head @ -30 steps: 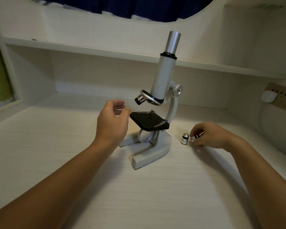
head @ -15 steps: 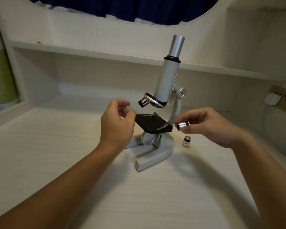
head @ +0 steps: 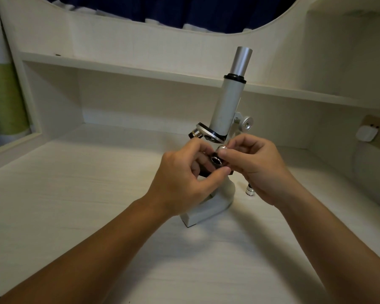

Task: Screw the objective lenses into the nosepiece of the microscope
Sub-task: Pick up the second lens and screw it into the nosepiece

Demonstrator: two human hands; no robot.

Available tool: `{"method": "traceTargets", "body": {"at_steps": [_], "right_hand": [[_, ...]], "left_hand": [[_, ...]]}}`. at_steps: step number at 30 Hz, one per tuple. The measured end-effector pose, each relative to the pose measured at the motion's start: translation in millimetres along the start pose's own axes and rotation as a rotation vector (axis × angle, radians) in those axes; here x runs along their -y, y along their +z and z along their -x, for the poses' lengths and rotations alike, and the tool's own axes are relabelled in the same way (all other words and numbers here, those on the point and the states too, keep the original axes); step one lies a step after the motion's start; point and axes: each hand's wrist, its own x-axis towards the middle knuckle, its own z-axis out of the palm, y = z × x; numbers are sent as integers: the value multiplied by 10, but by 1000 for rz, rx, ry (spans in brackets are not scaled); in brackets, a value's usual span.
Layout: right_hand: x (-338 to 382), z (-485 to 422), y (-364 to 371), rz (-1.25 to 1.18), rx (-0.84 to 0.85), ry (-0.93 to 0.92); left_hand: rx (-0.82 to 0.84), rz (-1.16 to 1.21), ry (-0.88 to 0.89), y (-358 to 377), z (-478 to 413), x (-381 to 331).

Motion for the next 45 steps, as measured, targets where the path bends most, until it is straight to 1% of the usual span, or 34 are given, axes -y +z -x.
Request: {"method": "traceTargets", "body": {"at_steps": [3,7,9,11,13,14,19,24,33,37,45], "right_hand": [[-36,15,60,-57,-31,12],[-20,-10,37,9,-61,38],[-17,-26,-42,108,-156,-7],[-40,-55,-139,188,-306,-87],[-99,-116,-212,250,-428,-137],[-135,-147,-224,282,-442,-136],[-245,-290,-190,344,-325,-64],[-283,-419,-143,256,-262,-23],[-285,-428,-10,210,-308,-77],[-277,-397,51,244,-334,-82],[-252,-375,85,276,-344,-79]], "left_hand": [[-83,-11,-43,9,-13,32],[-93,2,-59,32,-20,60],[-131,79,-158,44,-25,72],[-171,148,-256,48,-38,86],[-193,145,-312,38,-57,99],[-198,136,-339,31,-65,105],[-220,138,-425,37,-88,135],[-195,164,-428,67,-94,162],[-197,199,-417,70,-84,167],[-186,226,-408,69,-65,168],[-246,257,-380,49,-83,156]]}}
